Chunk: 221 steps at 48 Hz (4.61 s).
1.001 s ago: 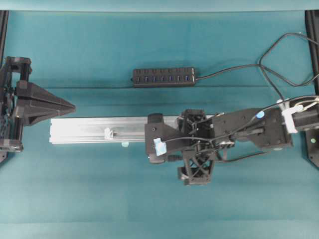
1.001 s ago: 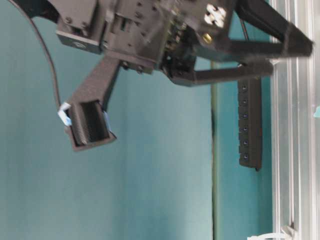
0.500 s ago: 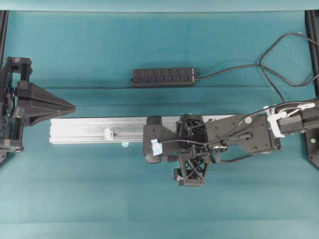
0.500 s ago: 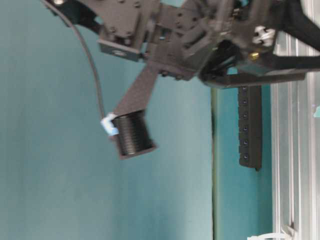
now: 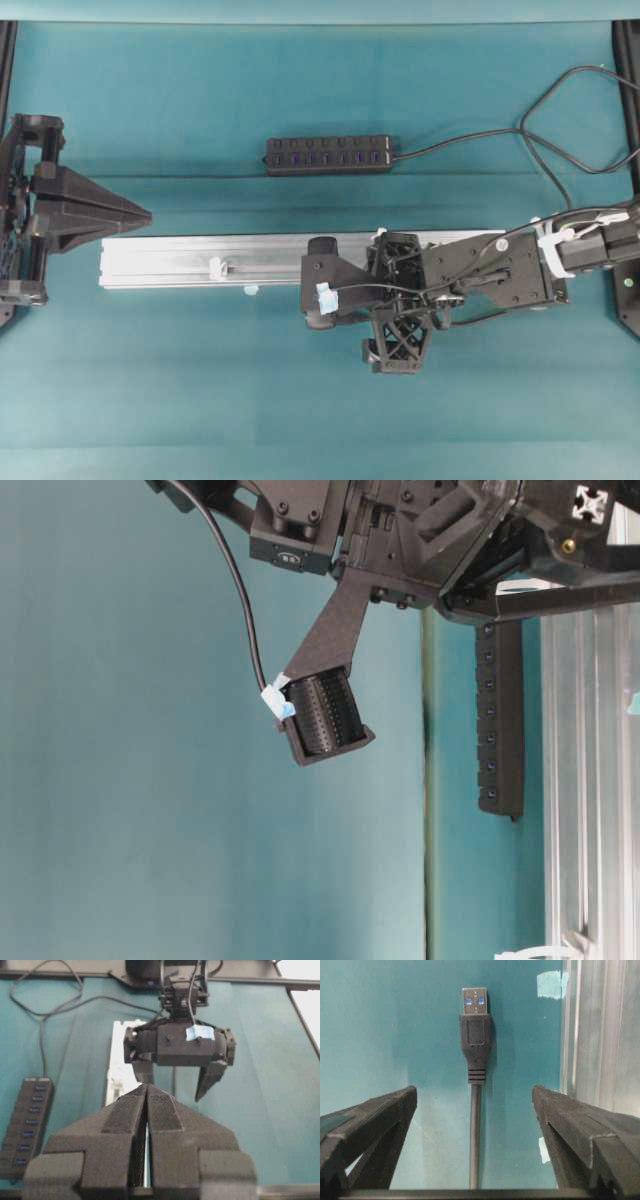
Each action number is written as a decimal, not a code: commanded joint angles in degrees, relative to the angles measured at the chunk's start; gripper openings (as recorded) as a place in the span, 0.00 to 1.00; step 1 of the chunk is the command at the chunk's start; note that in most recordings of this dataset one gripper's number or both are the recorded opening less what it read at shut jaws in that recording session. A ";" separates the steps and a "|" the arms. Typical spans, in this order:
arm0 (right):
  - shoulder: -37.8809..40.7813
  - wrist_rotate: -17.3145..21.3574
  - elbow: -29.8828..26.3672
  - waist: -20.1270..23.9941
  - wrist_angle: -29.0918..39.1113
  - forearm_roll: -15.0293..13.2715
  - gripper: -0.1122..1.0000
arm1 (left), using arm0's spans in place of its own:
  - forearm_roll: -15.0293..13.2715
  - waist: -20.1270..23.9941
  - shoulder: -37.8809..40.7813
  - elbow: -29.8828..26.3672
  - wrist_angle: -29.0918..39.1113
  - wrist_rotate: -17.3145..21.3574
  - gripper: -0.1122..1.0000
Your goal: Pass the USB cable through three rings with both arms.
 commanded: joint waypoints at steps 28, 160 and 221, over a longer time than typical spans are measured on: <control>1.14 0.18 0.00 0.18 -0.26 -0.09 0.81 | 0.09 -0.09 0.26 -0.62 -0.26 0.00 0.12; 0.00 -0.09 -4.13 0.70 9.05 -3.16 0.05 | 0.09 -0.44 0.09 -0.62 -0.62 0.00 0.12; -13.18 -8.26 -13.18 -3.34 35.42 -10.11 0.05 | 0.00 -0.35 0.00 -1.32 -0.26 0.00 0.12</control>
